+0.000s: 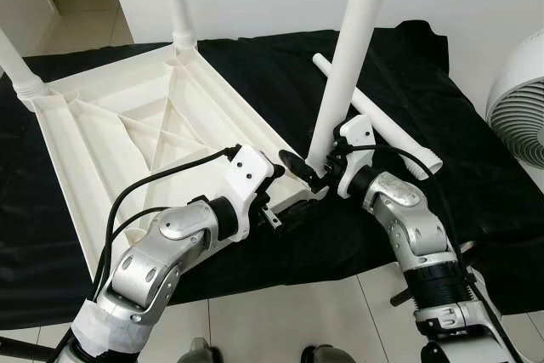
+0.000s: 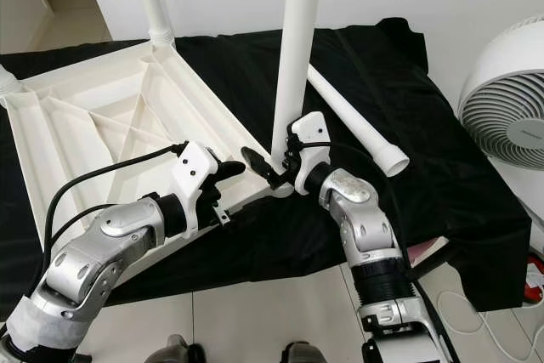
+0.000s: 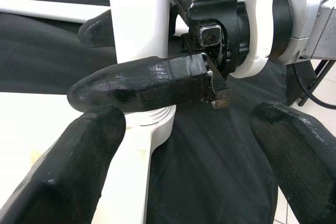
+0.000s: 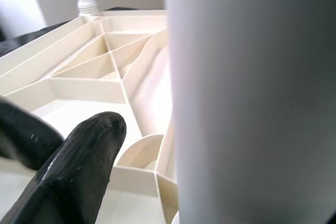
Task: Building children table
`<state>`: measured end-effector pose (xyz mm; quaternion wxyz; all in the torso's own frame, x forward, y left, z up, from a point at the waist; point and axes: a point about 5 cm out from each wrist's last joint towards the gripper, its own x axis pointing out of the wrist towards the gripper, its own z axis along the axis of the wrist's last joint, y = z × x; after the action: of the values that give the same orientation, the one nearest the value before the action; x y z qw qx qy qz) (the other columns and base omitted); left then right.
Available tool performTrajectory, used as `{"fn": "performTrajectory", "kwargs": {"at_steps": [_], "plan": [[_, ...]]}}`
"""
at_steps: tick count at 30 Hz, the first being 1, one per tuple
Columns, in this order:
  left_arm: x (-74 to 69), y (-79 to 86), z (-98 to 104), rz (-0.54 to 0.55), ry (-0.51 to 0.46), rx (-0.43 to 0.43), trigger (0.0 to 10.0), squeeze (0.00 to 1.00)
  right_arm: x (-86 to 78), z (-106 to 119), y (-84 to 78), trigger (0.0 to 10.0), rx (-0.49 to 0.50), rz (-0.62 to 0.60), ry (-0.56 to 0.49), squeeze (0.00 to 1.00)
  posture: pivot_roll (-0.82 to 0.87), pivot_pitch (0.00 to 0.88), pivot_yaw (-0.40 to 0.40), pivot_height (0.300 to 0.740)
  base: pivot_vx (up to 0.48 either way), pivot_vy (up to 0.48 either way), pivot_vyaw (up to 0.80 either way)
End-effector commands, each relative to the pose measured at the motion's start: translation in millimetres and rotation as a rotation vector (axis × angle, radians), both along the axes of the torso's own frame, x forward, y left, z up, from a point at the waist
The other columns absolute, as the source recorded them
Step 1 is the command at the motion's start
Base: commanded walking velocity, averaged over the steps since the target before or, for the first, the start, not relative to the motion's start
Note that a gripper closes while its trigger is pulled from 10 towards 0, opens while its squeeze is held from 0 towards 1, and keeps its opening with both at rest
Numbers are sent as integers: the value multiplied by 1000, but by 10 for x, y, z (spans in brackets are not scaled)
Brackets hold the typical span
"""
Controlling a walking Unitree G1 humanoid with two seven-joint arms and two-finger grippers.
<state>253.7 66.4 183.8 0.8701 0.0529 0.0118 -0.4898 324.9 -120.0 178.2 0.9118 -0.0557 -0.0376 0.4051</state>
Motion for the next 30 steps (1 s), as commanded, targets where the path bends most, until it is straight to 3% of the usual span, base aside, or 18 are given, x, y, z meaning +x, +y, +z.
{"fn": "performTrajectory", "kwargs": {"at_steps": [1,4,7,8,10,12,13,14,20,22,24,30], "plan": [[-2,18,-9,1,-1,10,10000,0,-2,-18,29,10000,-7,36,5,0,-71,70,50,740,0,0,0],[-11,31,-9,-1,-1,17,10000,0,-7,-37,11,10000,-56,132,-1,0,-66,70,52,740,0,0,0],[-9,39,-6,-1,0,18,10000,0,15,-55,-25,10000,-87,152,-10,0,-61,73,56,740,0,0,0],[-5,42,-4,1,1,18,10000,0,22,-65,-49,7765,-94,153,-8,0,-61,80,58,740,0,0,0],[-3,45,-2,2,1,18,10000,0,29,-72,-66,7765,-97,157,-7,0,-61,80,58,740,0,0,0],[3,47,0,4,1,18,10000,0,19,-119,-111,745,-113,165,17,0,-64,81,61,740,0,0,0],[3,47,0,4,1,18,10000,0,19,-119,-111,745,-113,165,17,0,-64,81,61,740,0,0,0],[1,45,1,3,2,17,10000,0,-8,-165,-146,0,-111,163,45,0,-66,81,61,740,0,0,0],[10,52,5,2,2,19,10000,0,-20,-224,-196,0,-113,134,61,0,-73,90,66,740,0,0,0],[6,48,1,-1,8,15,10000,0,3,-246,-206,10000,-102,62,76,0,-76,95,65,740,0,0,0],[-7,38,-8,-7,12,15,10000,0,37,-281,-202,10000,-98,-30,95,0,-77,97,66,740,0,0,0],[-22,36,-17,-5,15,15,10000,0,28,-293,-136,10000,-65,-146,101,0,-75,105,58,740,0,0,0]]}}
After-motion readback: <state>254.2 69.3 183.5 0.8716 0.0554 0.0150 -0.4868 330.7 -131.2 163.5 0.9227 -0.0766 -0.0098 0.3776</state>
